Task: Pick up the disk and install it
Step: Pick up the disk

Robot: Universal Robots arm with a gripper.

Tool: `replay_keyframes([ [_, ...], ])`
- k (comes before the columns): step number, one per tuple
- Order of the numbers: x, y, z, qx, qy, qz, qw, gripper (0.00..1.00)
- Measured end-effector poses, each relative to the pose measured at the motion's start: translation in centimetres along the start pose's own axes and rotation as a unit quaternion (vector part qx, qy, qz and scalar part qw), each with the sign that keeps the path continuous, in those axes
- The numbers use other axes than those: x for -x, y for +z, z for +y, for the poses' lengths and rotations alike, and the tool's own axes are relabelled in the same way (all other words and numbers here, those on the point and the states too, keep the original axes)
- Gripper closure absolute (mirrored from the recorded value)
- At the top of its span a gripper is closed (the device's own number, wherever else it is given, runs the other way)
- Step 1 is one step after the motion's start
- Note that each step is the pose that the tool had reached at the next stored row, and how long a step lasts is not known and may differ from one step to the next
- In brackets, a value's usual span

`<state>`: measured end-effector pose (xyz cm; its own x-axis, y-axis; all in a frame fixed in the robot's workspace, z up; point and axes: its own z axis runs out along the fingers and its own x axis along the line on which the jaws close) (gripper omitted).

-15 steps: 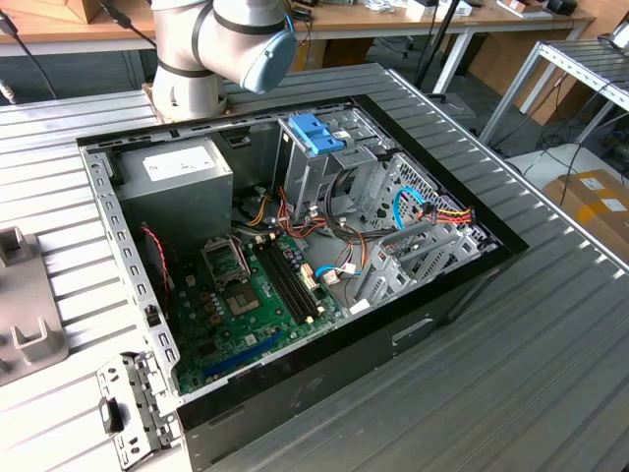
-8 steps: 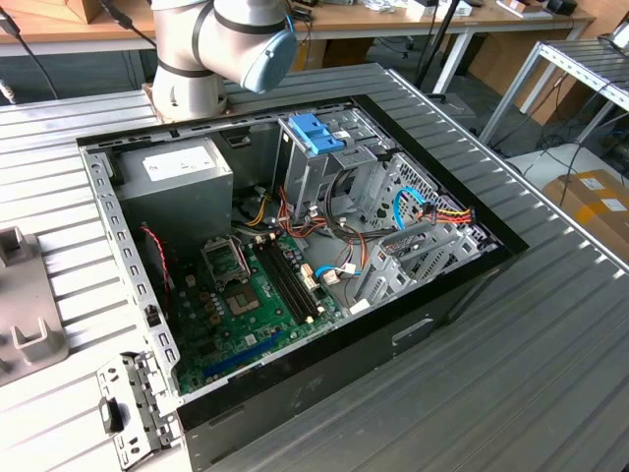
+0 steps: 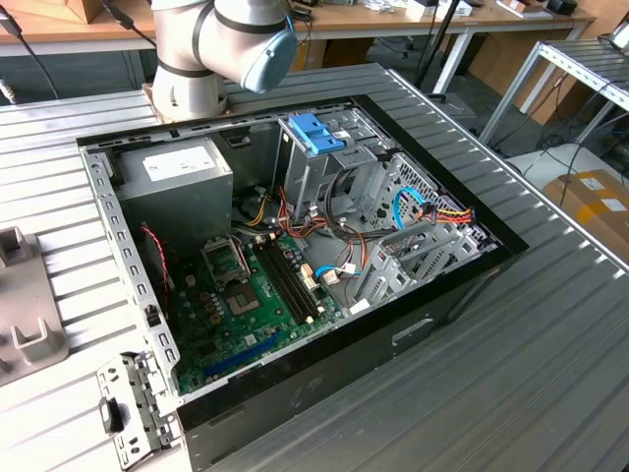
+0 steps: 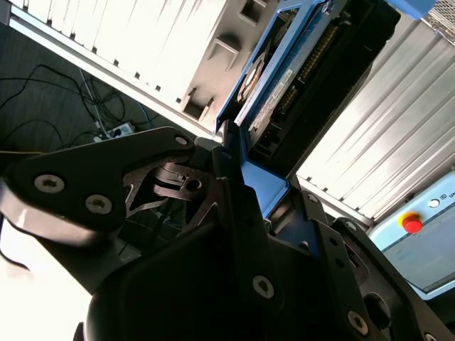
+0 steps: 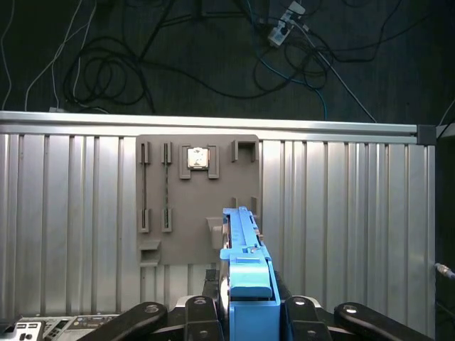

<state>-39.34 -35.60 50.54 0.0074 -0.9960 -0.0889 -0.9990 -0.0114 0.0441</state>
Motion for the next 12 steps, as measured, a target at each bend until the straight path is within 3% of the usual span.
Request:
replay_keyframes([
  [12,-0.01,-0.03,-0.96,0.0,0.0,0.0,1.0,0.63],
])
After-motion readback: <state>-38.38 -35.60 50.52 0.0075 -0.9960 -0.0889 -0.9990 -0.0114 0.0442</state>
